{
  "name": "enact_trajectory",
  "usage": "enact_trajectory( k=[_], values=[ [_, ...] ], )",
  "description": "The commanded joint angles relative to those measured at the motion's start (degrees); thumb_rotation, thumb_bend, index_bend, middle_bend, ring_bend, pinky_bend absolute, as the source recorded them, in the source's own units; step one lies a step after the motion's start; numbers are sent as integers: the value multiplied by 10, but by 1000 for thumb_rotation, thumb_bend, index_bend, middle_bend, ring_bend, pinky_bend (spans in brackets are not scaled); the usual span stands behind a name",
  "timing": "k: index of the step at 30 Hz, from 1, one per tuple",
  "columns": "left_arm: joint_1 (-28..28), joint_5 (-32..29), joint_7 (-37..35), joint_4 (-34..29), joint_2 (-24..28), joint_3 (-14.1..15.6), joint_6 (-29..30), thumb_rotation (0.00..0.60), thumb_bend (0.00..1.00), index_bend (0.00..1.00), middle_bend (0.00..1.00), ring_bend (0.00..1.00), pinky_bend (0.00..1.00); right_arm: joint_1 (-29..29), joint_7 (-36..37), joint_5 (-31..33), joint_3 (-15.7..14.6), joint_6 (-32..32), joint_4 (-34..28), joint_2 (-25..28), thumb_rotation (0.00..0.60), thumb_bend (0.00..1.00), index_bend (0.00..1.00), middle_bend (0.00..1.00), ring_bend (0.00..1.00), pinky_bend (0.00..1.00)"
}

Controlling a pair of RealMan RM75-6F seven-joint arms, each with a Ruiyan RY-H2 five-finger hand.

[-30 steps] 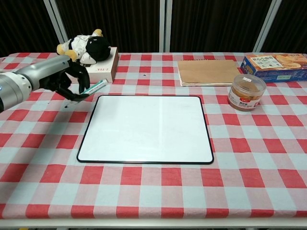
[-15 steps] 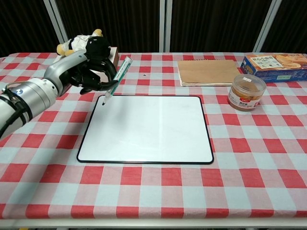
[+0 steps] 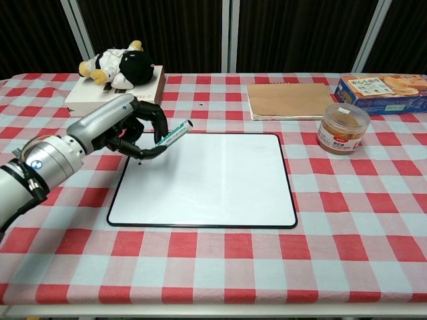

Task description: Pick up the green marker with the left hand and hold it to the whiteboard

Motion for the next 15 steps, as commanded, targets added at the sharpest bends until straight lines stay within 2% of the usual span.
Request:
enact_trajectory(
  k=[1,15],
  values=[
    [-3,9,1,26,-15,10,7,600,399,625,613,829,859,-1,1,0,0,1,1,0,600,271,58,149,0,0],
    [-7,11,-14,93,-47,21,6,600,399,623,613,828,854,-3,6,0,-2,-1,5,-1,600,272,58,149,0,0]
  ],
)
